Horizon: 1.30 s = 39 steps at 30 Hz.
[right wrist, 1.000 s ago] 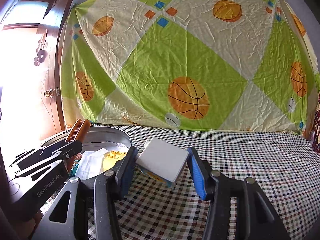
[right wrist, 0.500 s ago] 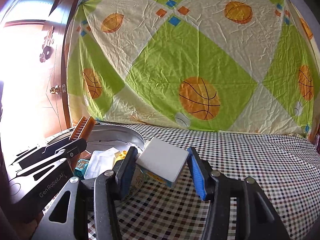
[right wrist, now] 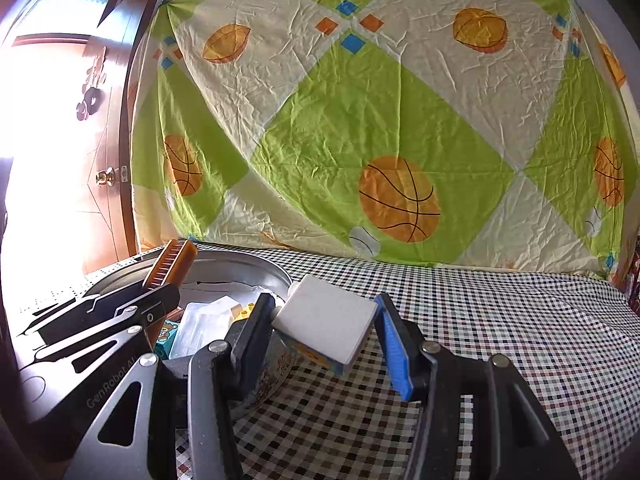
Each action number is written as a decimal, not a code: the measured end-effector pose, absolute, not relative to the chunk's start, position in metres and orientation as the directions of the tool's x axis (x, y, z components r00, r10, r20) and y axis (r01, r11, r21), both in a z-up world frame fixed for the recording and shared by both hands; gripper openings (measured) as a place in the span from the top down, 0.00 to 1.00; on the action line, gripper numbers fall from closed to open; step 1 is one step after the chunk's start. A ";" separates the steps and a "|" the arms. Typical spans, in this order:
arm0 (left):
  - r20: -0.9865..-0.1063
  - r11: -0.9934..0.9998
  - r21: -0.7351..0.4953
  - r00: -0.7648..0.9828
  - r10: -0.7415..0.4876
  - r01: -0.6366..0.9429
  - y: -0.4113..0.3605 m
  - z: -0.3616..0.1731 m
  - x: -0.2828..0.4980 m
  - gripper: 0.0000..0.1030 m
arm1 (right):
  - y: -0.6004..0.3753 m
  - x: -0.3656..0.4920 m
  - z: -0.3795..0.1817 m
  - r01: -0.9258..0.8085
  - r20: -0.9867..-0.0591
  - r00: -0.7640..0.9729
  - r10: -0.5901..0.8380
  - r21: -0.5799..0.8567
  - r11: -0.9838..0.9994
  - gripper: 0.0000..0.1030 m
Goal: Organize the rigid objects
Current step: 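Lift and carry the comb and sunflower brick over the tin, then lower the comb and sunflower brick into the tin and open both tools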
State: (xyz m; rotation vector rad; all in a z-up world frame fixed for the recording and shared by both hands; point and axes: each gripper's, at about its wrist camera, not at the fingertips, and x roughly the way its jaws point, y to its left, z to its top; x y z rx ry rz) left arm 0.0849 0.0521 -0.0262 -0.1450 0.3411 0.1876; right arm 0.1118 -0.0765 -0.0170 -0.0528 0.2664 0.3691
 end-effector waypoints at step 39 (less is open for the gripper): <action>-0.600 0.964 -0.050 0.779 0.180 -0.261 0.140 -0.017 0.129 0.77 | 0.011 0.191 0.007 -0.577 -0.522 0.659 0.542 0.112 0.809 0.48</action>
